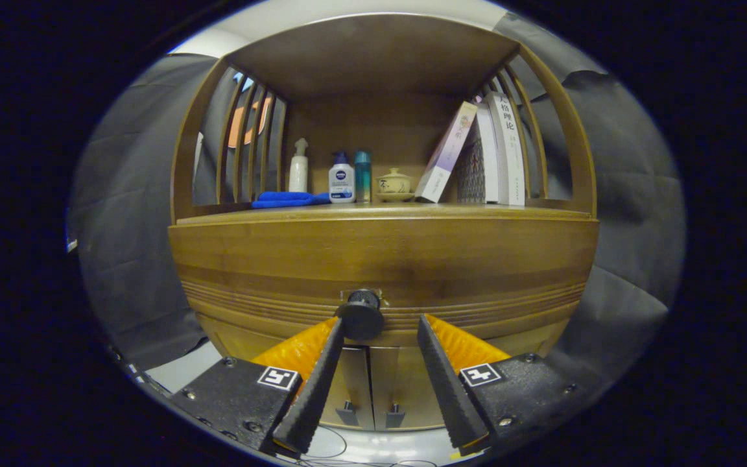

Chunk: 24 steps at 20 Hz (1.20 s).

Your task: Pull open the drawer, take out the items inside it, and place them on the countertop above the cabinet.

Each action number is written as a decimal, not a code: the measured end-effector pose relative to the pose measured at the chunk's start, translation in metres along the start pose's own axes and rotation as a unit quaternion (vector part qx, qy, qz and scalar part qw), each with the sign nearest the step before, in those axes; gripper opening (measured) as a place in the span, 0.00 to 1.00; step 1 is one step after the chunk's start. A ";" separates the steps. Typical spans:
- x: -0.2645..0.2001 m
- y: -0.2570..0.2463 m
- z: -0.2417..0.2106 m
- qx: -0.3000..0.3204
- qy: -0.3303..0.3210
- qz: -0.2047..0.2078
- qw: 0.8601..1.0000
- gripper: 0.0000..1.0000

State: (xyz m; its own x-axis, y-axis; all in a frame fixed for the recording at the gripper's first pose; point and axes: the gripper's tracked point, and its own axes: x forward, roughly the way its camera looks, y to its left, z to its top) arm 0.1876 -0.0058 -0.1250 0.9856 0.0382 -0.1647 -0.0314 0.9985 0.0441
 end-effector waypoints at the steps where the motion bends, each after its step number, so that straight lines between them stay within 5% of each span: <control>1: -0.001 -0.001 0.001 -0.001 -0.003 -0.001 1.000 0.77; 14: 0.027 0.015 0.019 -0.015 0.000 0.002 1.000 0.77; 19: 0.035 0.014 0.011 -0.009 0.011 -0.011 1.000 0.52; 24: 0.035 0.013 0.012 0.010 0.010 -0.010 1.000 0.45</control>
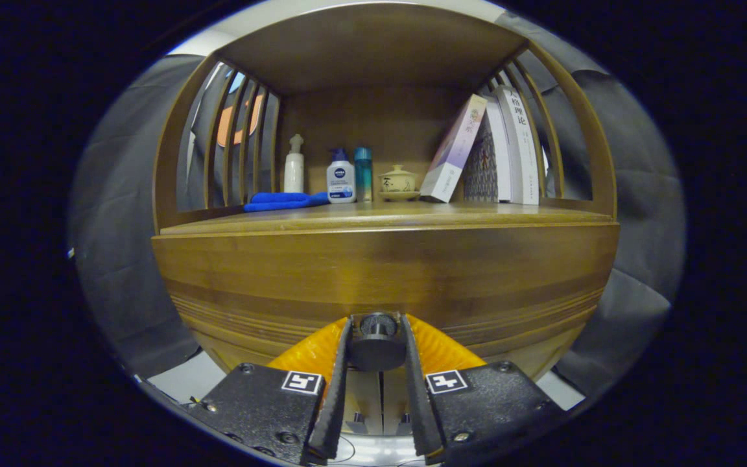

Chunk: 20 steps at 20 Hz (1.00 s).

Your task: Pull open the drawer, take out the items inside it, and place them on the countertop above the cabinet.

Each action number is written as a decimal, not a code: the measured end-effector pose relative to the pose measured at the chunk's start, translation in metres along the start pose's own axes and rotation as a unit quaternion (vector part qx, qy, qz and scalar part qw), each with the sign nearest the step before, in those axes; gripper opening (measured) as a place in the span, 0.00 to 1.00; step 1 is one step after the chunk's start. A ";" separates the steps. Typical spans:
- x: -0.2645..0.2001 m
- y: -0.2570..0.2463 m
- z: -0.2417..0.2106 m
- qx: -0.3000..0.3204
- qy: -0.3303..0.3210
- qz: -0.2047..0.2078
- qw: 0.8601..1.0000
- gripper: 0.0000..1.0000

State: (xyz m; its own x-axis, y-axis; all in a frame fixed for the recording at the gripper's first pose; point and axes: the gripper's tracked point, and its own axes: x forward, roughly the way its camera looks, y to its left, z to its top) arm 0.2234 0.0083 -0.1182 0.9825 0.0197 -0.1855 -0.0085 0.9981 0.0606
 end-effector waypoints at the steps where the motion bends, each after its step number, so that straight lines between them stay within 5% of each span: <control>1: 0.000 0.000 0.000 0.001 0.000 0.000 1.000 0.43; 8: -0.008 0.000 -0.001 0.000 0.006 -0.009 1.000 0.39; 20: -0.087 -0.001 -0.022 0.006 0.005 -0.006 1.000 0.38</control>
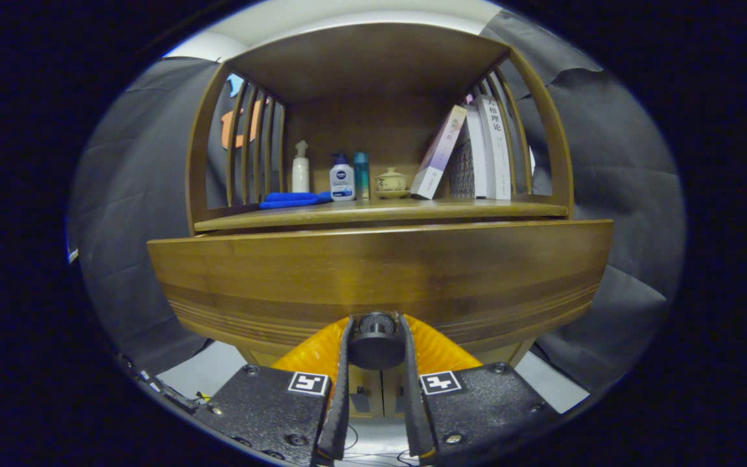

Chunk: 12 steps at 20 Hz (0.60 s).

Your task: Pull open the drawer, take out the items inside it, and place them on the countertop above the cabinet.

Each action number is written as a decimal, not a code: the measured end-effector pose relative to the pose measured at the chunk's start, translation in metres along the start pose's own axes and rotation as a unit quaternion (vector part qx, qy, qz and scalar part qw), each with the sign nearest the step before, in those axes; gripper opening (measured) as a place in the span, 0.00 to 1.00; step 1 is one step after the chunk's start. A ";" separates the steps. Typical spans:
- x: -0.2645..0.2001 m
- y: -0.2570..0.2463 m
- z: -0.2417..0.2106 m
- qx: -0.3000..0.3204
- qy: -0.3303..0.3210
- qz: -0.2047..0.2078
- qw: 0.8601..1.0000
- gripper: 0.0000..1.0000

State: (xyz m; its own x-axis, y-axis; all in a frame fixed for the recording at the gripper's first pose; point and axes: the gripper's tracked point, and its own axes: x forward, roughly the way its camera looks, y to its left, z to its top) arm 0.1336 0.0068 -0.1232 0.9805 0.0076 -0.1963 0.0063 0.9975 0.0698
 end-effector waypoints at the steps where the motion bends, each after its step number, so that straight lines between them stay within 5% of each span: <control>1: -0.007 0.000 -0.002 0.001 0.001 0.000 1.000 0.39; 12: -0.060 -0.001 -0.023 0.004 0.005 -0.001 1.000 0.38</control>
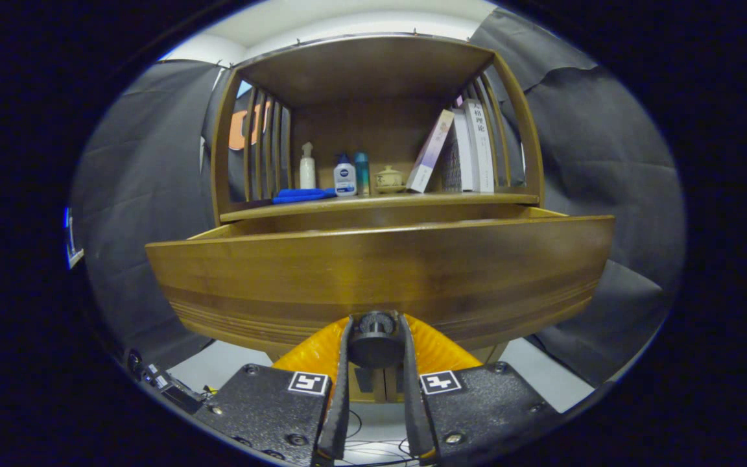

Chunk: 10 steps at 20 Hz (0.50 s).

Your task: Pull open the drawer, take out the items inside it, and place them on the countertop above the cabinet.

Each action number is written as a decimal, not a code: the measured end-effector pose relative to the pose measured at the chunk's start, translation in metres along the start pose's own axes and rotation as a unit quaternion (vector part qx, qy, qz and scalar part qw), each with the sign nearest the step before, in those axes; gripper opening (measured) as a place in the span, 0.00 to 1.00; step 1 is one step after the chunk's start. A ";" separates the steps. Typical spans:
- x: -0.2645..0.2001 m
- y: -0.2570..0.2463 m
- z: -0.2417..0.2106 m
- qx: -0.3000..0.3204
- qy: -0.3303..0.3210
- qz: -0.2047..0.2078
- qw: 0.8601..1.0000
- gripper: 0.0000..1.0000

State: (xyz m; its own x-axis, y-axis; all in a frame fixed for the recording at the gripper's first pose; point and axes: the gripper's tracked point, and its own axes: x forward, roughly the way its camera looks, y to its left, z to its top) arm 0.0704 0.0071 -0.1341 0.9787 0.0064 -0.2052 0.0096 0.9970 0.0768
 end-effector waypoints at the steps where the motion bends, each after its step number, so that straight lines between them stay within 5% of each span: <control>1: -0.004 -0.001 -0.001 0.002 0.001 -0.001 1.000 0.38; 10: -0.039 0.000 -0.013 0.016 0.012 0.010 1.000 0.38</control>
State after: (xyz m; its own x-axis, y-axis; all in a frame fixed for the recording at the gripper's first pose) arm 0.0300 0.0080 -0.1387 0.9737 0.0280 -0.2259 -0.0026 0.9937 0.1122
